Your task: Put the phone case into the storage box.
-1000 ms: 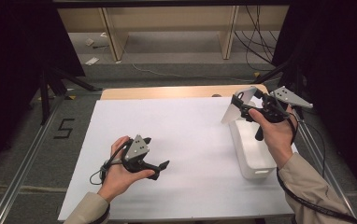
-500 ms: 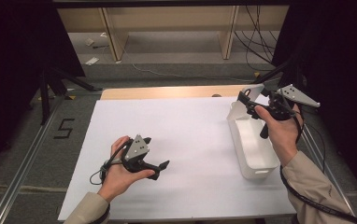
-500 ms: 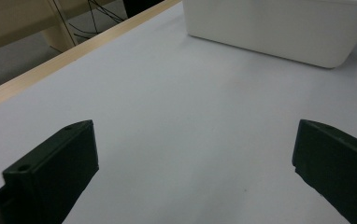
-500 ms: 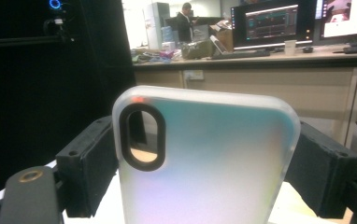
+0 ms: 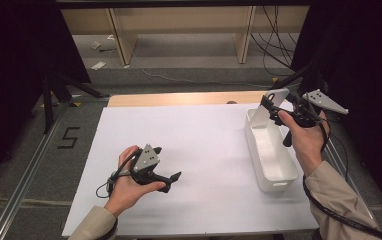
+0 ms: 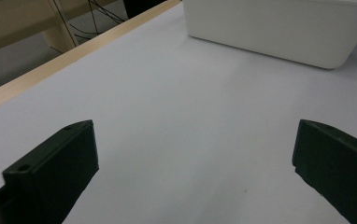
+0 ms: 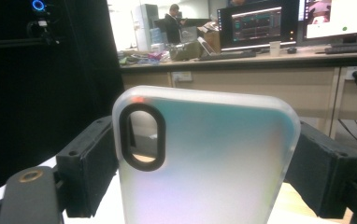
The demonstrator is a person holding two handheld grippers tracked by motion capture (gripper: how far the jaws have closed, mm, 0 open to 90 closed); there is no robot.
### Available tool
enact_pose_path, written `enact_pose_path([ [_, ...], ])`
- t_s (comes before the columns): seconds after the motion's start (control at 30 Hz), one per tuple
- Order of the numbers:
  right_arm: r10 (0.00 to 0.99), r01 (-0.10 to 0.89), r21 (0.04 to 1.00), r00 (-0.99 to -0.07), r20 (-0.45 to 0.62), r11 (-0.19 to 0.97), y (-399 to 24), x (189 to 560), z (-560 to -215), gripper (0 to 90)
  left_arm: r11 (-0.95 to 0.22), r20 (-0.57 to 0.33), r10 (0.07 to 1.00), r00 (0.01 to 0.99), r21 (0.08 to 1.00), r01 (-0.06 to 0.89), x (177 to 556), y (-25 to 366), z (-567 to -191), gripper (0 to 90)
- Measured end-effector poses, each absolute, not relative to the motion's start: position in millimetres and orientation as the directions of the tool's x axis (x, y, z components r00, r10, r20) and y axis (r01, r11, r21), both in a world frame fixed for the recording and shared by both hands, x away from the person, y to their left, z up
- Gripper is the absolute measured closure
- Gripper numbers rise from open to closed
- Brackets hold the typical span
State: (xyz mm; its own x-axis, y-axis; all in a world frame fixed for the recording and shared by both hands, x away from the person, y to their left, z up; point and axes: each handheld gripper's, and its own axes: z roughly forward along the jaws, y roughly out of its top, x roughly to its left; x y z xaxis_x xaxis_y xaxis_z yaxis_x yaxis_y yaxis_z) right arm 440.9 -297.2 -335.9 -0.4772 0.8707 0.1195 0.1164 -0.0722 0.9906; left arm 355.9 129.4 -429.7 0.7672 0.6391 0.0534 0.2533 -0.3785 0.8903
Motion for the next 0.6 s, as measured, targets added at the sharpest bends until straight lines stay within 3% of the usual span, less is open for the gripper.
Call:
enact_pose_path([
  [0.6,0.892,0.125,0.99,-0.437,0.112,-0.063,-305.1,445.7,-340.8,18.0,-0.377,0.054,0.639,0.767,0.891,0.252,355.8,129.3,-429.4,0.0],
])
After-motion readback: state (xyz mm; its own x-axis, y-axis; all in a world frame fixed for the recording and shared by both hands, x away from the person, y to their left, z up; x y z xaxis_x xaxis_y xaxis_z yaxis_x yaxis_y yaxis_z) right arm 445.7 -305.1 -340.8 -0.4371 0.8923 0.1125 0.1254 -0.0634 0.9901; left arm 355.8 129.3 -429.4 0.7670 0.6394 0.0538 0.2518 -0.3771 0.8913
